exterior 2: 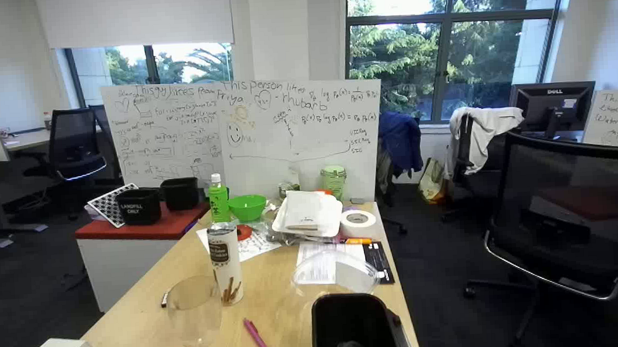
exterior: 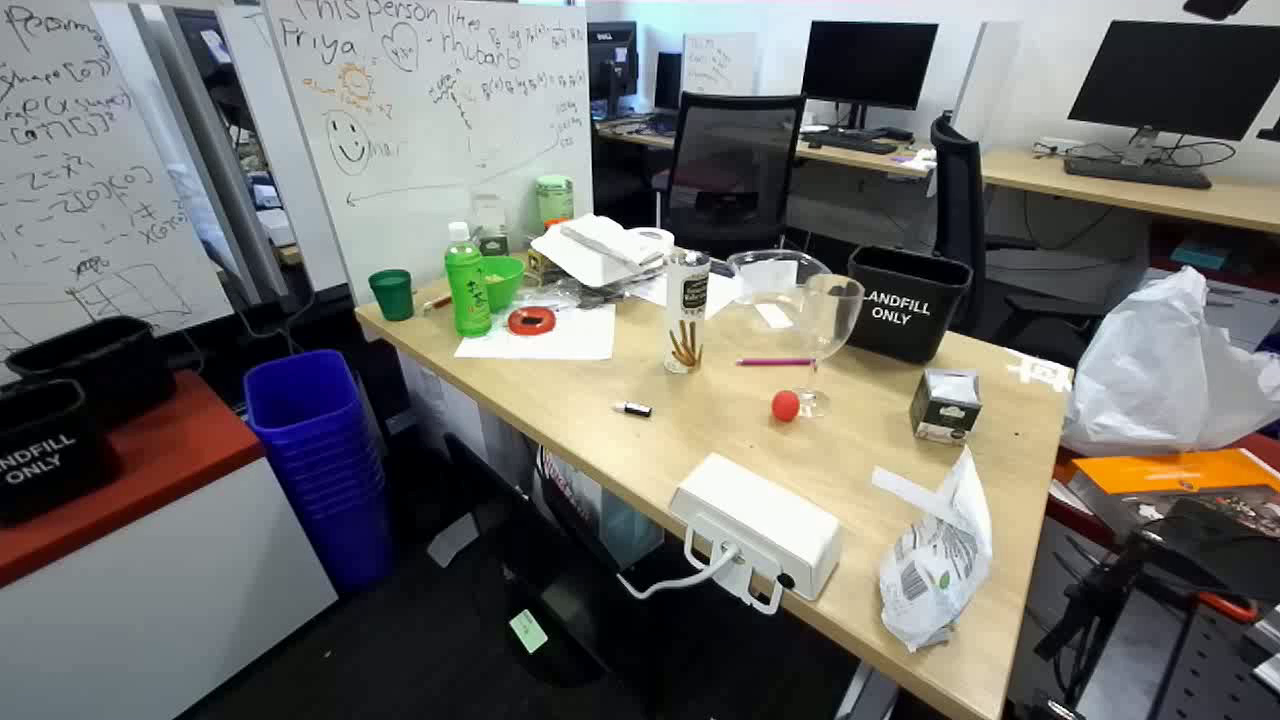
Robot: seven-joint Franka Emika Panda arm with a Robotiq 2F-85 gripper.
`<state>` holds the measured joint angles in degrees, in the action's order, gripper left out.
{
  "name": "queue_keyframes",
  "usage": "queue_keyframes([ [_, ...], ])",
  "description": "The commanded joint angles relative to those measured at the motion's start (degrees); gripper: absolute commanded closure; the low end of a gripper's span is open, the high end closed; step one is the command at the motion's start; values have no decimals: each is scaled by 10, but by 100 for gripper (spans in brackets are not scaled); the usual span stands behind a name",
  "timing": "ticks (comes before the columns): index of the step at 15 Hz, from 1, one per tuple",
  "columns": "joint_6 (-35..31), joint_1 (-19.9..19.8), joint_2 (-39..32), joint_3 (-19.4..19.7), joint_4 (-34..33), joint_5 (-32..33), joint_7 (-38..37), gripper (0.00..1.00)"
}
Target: Place the box in the black bin
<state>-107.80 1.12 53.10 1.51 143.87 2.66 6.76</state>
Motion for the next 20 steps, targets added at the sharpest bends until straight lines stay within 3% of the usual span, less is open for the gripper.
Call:
queue_keyframes([
  [1,1,2,-1,1,-1,1,-1,0],
  [8,-16,-1,-43,-17,31,-15,-56,0],
  [16,-40,-58,-136,8,86,-46,-189,0],
  [20,-28,-53,-125,0,82,-31,-163,0],
])
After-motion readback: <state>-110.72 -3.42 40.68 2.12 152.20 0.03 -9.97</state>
